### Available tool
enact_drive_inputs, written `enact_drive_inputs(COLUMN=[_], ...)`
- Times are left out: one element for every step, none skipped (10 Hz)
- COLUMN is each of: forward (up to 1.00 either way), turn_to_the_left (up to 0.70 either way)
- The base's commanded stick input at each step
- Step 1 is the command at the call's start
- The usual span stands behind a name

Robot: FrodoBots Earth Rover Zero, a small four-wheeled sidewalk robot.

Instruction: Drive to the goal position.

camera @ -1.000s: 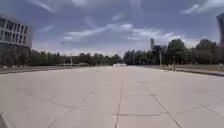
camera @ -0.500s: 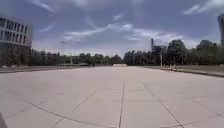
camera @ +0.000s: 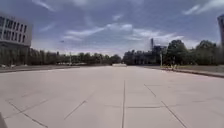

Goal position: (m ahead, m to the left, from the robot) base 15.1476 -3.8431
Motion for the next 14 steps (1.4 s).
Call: enact_drive_inputs(forward=[0.56,0.56,0.56,0.56,0.56,0.56,0.56,0.56,0.56,0.56,0.56,0.56,0.56,0.56], turn_to_the_left=[0.0,0.0,0.0,0.0,0.0,0.0,0.0,0.0,0.0,0.0,0.0,0.0,0.0,0.0])
